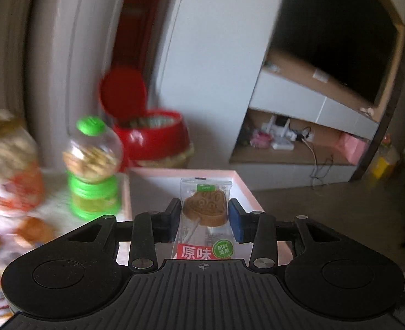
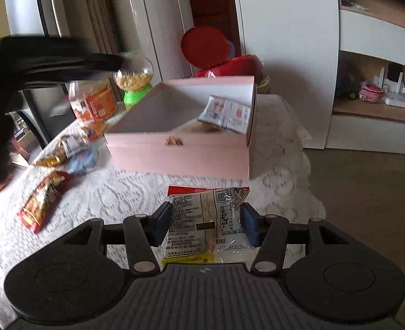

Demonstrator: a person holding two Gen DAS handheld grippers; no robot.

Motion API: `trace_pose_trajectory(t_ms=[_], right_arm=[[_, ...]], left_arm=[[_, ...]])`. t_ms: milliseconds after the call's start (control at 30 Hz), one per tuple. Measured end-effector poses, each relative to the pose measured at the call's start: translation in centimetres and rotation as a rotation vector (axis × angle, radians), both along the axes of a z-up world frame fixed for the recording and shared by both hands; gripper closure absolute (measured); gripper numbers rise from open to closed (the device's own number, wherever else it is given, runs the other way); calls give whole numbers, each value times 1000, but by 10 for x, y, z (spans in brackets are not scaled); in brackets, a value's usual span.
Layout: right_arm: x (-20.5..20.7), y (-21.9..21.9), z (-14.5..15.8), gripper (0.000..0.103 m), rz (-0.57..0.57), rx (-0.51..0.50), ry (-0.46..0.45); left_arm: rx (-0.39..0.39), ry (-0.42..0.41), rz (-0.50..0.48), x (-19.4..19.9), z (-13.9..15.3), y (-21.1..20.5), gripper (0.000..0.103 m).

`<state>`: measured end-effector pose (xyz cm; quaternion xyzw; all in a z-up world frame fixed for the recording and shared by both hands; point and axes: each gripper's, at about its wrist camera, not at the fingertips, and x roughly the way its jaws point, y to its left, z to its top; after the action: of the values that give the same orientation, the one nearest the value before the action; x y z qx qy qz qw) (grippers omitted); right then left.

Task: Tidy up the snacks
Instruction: 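Lower both held snacks into the pink box and open both tools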

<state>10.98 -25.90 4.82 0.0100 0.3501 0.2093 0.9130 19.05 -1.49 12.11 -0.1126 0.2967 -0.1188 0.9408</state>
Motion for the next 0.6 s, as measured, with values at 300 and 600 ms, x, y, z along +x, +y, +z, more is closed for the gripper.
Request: trace_pose_trajectory(t_ms=[300,600], right_arm=[[71,16,50,49,9,-42,-117],[186,75,62,39,28,89,27]], left_arm=[[-207,6,66,7,-18,53,60],[-5,-59,328,-105,-16,118,60]])
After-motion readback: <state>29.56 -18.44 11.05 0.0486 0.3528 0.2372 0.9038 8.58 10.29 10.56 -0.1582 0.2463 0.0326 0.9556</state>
